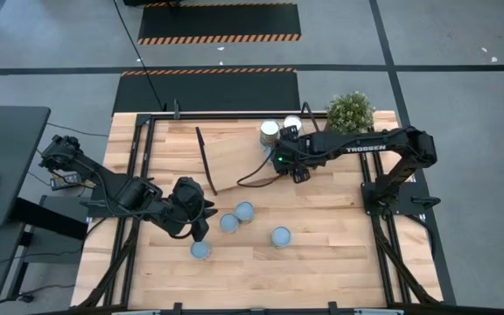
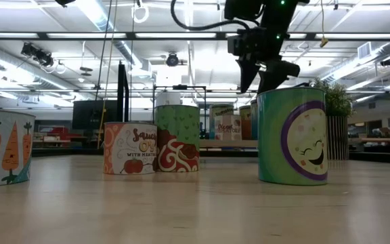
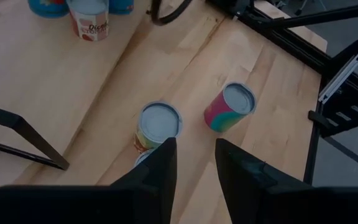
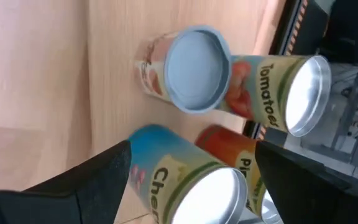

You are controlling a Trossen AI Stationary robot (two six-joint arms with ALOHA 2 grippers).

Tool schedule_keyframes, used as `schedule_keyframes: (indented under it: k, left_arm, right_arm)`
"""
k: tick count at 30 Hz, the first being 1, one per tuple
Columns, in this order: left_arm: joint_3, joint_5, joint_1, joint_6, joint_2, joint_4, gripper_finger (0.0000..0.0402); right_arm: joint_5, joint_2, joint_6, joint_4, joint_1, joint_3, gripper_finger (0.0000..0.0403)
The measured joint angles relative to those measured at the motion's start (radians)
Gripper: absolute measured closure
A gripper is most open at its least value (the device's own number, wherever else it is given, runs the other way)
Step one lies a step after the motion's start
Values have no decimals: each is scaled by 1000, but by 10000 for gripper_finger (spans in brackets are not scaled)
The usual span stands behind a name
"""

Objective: Pick and place cans onto a shelf
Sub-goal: Adjust the canned goods on the shelf

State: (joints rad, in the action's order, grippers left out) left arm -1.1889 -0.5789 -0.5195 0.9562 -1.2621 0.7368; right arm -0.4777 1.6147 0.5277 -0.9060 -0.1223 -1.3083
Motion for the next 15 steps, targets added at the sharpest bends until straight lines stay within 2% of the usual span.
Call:
schedule_keyframes:
  k: [6, 15]
  left_arm:
    - [0, 0, 0, -26, 0, 0, 285]
    - [0, 0, 0, -37, 0, 0, 285]
  right_arm:
    - [-96, -1, 41, -10, -26, 0, 53]
    - [-105, -1, 124, -8, -60, 0, 53]
